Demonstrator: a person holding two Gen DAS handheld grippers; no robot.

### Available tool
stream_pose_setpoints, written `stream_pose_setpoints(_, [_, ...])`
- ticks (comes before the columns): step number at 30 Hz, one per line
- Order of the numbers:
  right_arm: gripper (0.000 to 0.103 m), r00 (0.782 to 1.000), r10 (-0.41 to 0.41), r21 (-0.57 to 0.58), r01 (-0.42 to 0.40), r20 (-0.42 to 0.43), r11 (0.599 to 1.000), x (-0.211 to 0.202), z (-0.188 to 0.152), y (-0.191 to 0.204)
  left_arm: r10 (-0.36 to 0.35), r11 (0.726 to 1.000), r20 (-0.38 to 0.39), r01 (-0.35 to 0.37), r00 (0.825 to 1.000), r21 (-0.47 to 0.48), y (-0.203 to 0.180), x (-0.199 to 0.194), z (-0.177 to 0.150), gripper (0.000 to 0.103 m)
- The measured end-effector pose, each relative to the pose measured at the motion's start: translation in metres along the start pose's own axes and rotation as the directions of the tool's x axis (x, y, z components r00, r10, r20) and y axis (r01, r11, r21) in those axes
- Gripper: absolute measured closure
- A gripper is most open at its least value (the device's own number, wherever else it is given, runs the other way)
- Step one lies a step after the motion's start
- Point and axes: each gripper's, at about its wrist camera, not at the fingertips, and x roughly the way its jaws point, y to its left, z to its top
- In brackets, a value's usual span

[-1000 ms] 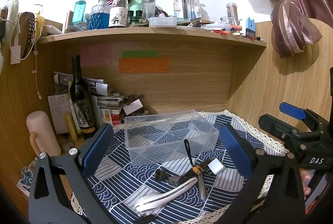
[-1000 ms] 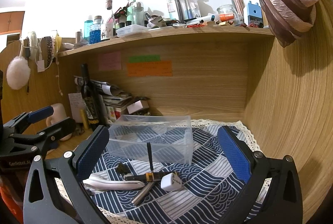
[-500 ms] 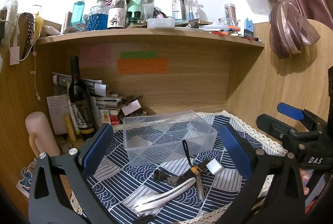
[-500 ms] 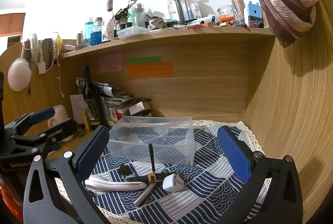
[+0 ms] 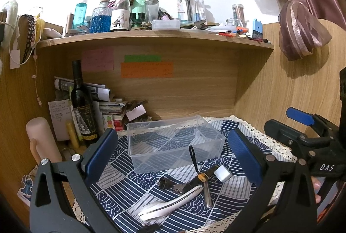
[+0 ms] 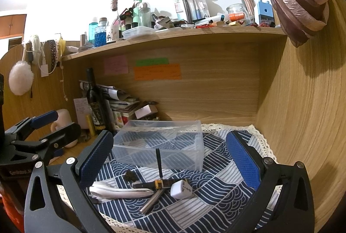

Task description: Organize rigid objects

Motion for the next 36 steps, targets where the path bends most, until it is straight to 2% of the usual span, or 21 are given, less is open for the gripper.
stream_pose_setpoints(15, [0.000,0.999,0.035,0.010,-0.035,-0.015,0.999,0.011,-0.005,-0.005,-0.024,0.999,-0.033,0.023,0.999,-0.024,0.010,0.016,-0.007,0.000])
stream_pose_setpoints(16, [0.000,0.999,0.036,0.012,-0.036,-0.018,0.999,0.013,-0.005,-0.006,-0.021,0.999,-0.041,0.020,0.999,-0.034,0.013,0.018,-0.007,0.002])
stream_pose_setpoints(18, [0.003,0.999,0.041,0.019,-0.040,-0.035,0.999,0.018,-0.008,-0.010,-0.011,0.998,-0.069,0.007,0.998,-0.057,0.022,0.024,-0.009,0.013])
stream_pose_setpoints(20, [0.012,0.997,0.043,0.030,-0.041,-0.063,0.999,0.025,-0.012,-0.015,0.009,0.997,-0.108,-0.017,0.994,-0.079,0.034,0.032,-0.013,0.018])
stream_pose_setpoints(24, [0.023,0.990,0.050,0.043,-0.045,-0.134,0.998,0.040,-0.024,-0.025,0.043,0.993,-0.191,-0.064,0.981,-0.102,0.052,0.047,-0.032,0.020])
stream_pose_setpoints(29, [0.027,0.974,0.049,0.038,-0.042,-0.220,0.998,0.058,-0.044,-0.029,0.086,0.987,-0.299,-0.122,0.950,-0.105,0.063,0.064,-0.065,0.022])
stream_pose_setpoints(36, [0.030,0.946,0.045,0.039,-0.034,-0.322,0.999,0.081,-0.069,-0.037,0.070,0.979,-0.424,-0.143,0.903,-0.144,0.058,0.082,-0.103,0.022])
